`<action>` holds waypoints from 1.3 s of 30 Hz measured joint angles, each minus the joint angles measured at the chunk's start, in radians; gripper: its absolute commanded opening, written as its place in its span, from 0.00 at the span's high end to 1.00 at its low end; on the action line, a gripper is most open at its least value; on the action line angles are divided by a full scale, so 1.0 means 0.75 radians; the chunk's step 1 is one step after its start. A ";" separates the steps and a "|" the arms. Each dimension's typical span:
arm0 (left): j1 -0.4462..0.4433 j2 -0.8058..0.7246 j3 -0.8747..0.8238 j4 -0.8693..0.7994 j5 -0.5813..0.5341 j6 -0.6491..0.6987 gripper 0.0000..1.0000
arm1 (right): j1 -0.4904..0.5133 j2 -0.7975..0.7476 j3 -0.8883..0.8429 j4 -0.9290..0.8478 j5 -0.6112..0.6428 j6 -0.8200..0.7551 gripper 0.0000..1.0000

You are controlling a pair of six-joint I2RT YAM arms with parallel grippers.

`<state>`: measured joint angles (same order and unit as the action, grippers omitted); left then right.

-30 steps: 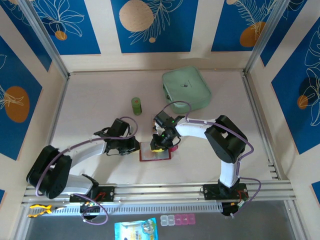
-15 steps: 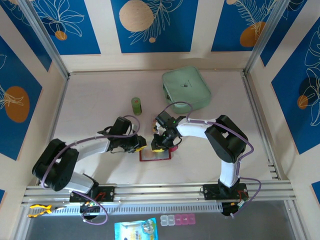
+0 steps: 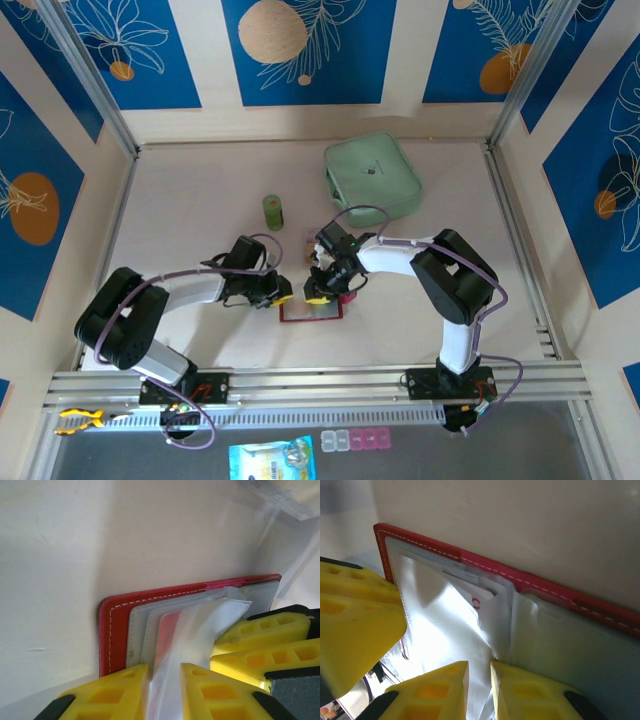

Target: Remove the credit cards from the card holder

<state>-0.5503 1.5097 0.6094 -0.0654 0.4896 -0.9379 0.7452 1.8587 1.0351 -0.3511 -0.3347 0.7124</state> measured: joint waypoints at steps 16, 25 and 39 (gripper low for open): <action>-0.038 0.046 0.097 -0.070 -0.014 0.000 0.77 | -0.005 -0.003 -0.002 0.005 -0.014 -0.001 0.78; -0.061 0.043 0.151 -0.115 -0.019 0.001 0.77 | -0.015 -0.034 -0.012 -0.001 -0.005 -0.001 0.76; -0.114 0.039 0.238 -0.174 -0.010 0.004 0.76 | -0.065 -0.086 -0.060 0.001 0.022 -0.006 0.75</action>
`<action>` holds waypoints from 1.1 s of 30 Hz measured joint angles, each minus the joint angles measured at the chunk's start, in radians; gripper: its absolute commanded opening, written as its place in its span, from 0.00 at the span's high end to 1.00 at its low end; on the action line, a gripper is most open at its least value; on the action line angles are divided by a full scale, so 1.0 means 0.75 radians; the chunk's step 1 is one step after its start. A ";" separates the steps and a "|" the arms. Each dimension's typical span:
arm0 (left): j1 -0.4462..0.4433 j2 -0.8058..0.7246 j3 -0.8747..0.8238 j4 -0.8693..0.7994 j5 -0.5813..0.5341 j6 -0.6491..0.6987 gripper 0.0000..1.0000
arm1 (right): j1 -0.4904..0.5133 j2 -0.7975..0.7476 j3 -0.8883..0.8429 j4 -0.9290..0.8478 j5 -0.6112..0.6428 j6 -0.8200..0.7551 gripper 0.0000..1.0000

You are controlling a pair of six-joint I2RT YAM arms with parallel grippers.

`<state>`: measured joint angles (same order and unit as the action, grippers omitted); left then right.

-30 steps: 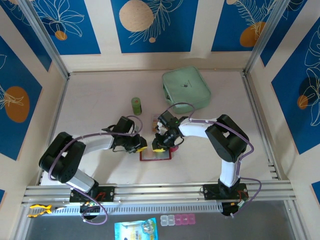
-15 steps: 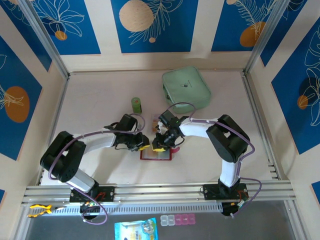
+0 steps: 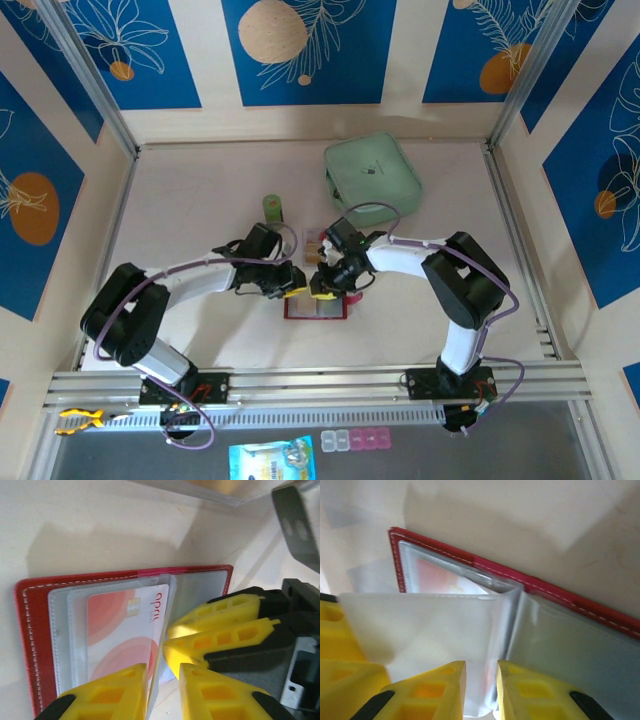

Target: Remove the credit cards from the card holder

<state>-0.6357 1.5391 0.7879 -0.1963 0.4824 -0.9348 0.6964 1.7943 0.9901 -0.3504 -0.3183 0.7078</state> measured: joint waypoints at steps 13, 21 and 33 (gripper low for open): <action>-0.052 0.026 0.058 0.015 0.012 -0.020 0.66 | -0.113 -0.225 -0.079 -0.079 0.077 -0.027 0.70; -0.109 0.134 0.113 0.067 0.021 -0.060 0.54 | -0.199 -0.388 -0.107 -0.216 0.184 -0.085 0.62; -0.164 0.283 0.156 0.217 0.061 -0.120 0.44 | -0.259 -0.447 -0.240 -0.275 0.213 -0.101 0.60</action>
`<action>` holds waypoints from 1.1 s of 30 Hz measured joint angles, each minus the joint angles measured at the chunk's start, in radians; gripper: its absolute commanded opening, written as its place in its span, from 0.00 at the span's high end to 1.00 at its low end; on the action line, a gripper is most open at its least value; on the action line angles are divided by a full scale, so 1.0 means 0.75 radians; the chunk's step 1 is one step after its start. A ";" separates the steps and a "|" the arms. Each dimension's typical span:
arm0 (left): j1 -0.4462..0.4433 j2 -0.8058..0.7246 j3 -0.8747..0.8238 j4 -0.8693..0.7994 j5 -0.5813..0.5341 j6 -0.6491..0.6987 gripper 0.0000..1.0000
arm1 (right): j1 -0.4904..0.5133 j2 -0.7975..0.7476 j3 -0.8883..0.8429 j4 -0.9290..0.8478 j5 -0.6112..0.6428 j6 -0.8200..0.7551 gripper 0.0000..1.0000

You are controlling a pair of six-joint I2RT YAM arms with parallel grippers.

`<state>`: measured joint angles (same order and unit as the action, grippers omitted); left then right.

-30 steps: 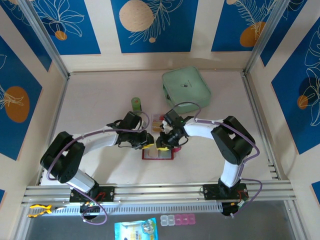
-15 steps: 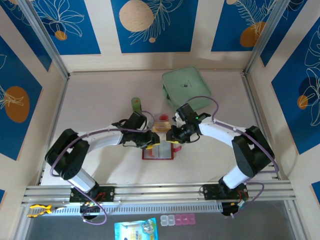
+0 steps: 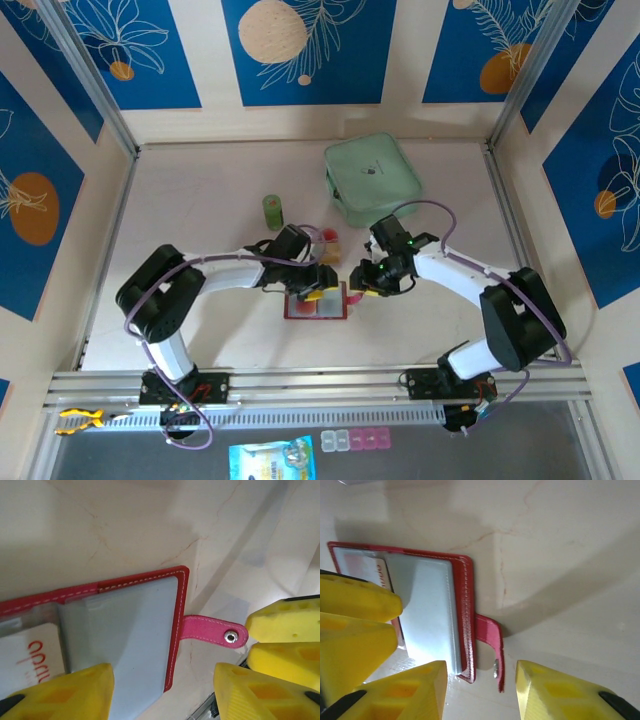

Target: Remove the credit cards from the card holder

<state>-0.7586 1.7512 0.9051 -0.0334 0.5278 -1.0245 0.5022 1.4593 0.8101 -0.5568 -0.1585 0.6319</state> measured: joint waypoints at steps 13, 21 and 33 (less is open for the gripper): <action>0.028 -0.114 -0.044 0.010 -0.021 -0.007 0.45 | 0.001 0.115 -0.049 0.147 -0.120 0.017 0.86; 0.142 -0.339 -0.146 -0.102 -0.096 0.066 0.48 | 0.005 0.204 0.016 0.170 -0.150 0.012 0.89; 0.226 -0.483 -0.293 -0.292 -0.201 0.191 0.67 | 0.046 0.253 0.085 0.144 -0.146 0.001 0.89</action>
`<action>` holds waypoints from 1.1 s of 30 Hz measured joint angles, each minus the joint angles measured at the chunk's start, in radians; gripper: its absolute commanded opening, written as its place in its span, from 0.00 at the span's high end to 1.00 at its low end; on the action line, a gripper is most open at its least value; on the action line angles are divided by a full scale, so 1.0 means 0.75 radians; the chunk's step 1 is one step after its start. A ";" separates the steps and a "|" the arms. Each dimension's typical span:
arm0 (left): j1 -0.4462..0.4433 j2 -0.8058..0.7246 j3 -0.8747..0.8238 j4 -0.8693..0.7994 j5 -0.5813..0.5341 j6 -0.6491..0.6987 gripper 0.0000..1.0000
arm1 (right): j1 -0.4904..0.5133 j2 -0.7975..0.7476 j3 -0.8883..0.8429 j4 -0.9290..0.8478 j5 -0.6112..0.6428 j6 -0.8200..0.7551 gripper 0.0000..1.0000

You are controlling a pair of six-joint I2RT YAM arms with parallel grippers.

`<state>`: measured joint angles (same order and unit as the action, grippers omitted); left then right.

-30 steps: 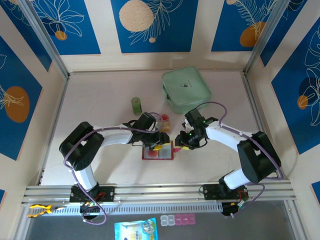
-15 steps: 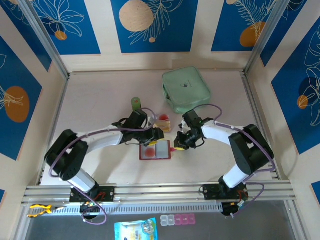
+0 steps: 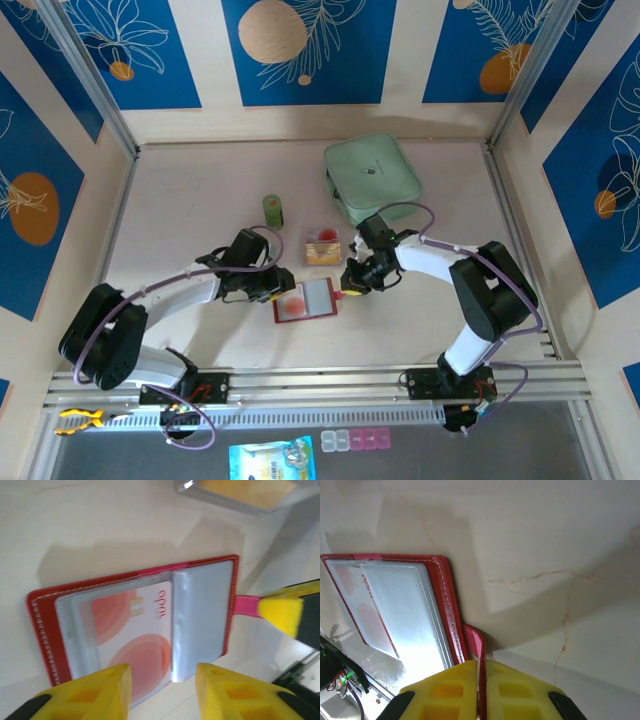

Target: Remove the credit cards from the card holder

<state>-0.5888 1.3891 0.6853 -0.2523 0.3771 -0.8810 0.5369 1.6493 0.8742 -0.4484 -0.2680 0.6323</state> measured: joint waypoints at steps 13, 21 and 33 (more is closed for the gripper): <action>0.006 0.113 -0.013 -0.025 -0.027 0.096 0.90 | 0.026 -0.041 0.002 -0.093 0.079 0.002 0.82; 0.006 0.155 -0.009 -0.001 -0.016 0.117 0.93 | 0.084 -0.097 0.082 -0.170 0.170 0.008 0.76; 0.007 0.161 -0.009 0.015 -0.010 0.126 0.93 | 0.220 -0.041 0.240 -0.096 0.103 0.077 0.75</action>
<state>-0.5835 1.5101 0.6785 -0.2413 0.3695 -0.7864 0.7017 1.6188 1.0538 -0.5205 -0.1905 0.6903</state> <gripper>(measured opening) 0.073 0.247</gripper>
